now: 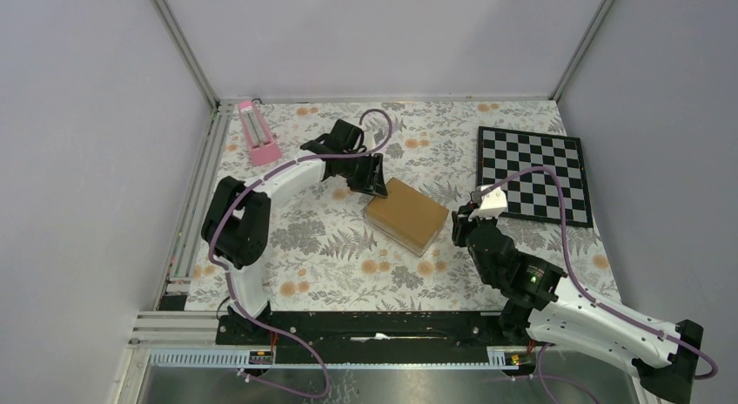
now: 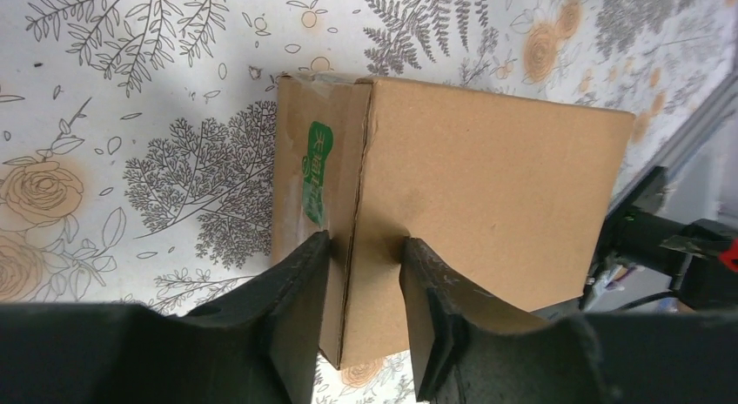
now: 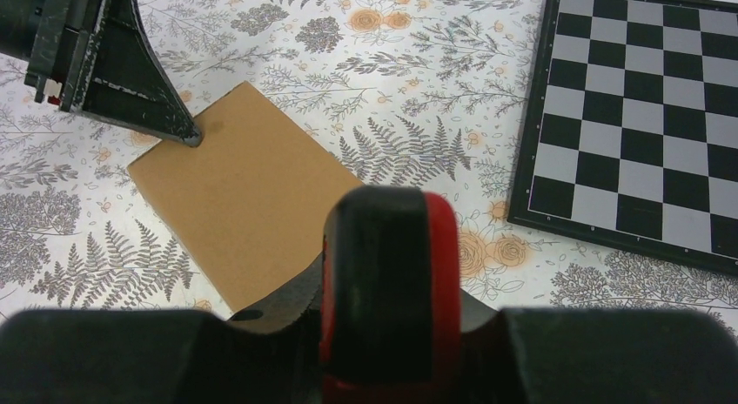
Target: Unpack the express box
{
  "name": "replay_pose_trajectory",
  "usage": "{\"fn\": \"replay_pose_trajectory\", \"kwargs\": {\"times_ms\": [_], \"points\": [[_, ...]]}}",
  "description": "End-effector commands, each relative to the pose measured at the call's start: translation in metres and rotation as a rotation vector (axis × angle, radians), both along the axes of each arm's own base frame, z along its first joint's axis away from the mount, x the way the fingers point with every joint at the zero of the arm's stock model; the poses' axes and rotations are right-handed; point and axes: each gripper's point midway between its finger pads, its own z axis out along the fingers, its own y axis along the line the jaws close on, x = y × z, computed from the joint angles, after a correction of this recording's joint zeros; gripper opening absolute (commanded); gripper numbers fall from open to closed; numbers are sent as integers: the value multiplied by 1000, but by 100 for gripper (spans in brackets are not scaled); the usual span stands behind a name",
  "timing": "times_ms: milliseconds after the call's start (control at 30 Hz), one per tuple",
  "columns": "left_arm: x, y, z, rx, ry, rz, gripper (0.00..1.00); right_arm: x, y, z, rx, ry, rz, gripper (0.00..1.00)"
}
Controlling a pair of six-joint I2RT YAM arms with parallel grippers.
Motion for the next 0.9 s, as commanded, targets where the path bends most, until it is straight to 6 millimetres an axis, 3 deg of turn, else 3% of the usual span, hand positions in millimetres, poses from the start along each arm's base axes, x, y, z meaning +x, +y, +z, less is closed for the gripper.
{"fn": "replay_pose_trajectory", "kwargs": {"times_ms": [0,267,600,867], "points": [[13,23,-21,-46,44,92,37,3,1,8,49,-24,-24,0],[14,35,-43,-134,141,161,32,6,8,14,57,-33,-8,0],[15,59,-68,-43,166,227,27,10,16,22,54,-47,7,0],[16,67,-78,9,163,238,27,10,18,26,63,-53,17,0]]}}
